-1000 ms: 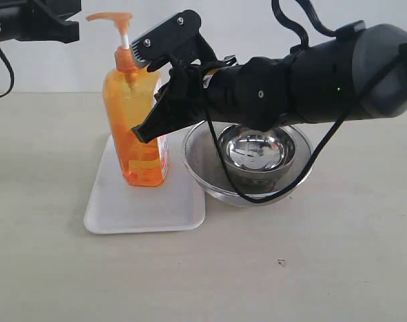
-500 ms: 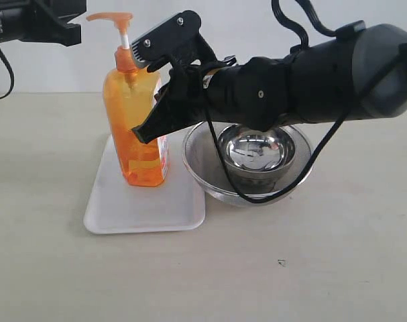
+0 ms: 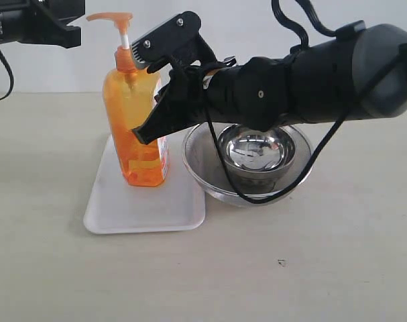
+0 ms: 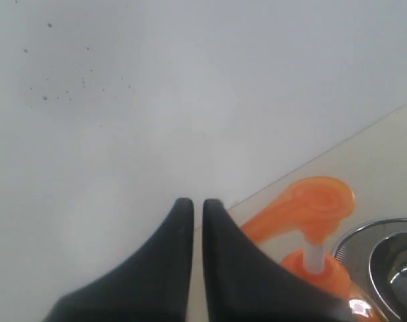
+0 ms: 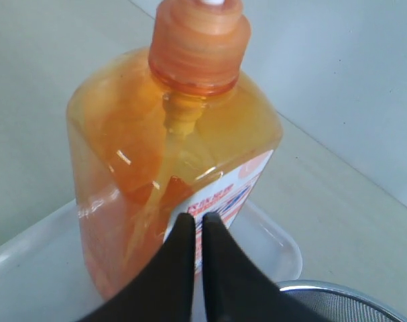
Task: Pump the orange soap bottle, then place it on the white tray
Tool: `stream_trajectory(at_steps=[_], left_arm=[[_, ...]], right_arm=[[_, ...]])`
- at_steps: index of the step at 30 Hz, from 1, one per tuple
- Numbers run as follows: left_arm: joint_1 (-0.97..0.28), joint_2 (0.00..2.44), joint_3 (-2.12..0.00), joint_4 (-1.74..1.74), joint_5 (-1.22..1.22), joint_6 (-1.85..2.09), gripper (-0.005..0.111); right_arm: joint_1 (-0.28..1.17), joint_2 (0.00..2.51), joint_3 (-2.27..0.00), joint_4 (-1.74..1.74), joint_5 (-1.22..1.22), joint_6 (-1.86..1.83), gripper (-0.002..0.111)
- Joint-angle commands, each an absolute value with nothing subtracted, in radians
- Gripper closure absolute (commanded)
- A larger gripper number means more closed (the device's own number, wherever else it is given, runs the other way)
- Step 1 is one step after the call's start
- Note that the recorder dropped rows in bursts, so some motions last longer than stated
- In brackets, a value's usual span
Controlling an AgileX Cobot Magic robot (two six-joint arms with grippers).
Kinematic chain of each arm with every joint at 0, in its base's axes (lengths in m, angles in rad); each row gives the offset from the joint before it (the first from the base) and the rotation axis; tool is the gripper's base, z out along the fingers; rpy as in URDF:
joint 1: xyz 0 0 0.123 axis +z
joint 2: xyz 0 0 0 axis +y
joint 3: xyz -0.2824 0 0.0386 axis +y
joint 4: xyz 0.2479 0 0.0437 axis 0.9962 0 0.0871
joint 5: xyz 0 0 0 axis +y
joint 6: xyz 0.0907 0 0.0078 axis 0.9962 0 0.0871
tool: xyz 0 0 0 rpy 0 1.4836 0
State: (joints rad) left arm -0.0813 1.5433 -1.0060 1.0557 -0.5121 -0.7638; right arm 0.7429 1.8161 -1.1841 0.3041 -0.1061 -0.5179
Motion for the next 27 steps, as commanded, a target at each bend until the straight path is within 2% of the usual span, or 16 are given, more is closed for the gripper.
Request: stream_trajectory(at_steps=[1,16,19,27], left_arm=[[-0.083,1.559,-1.012,1.066,-0.530,-0.771,0.102],[-0.083,1.589,-1.010,1.125,-0.498,-0.850,0.102],[-0.083,1.546,-1.000,1.141,-0.390,-0.863,0.102],[-0.081,1.425,-0.938,1.141,-0.362,-0.863,0.102]], right_arm=[[0.742,1.816,-1.190,0.301,-0.105,-0.522,0.107],[0.742,1.816,-1.190,0.301,-0.105,-0.524,0.107],[0.742,1.816,-1.190,0.301,-0.105,-0.524,0.107],[0.729,1.816,-1.190,0.301,-0.124,-0.535,0.107]])
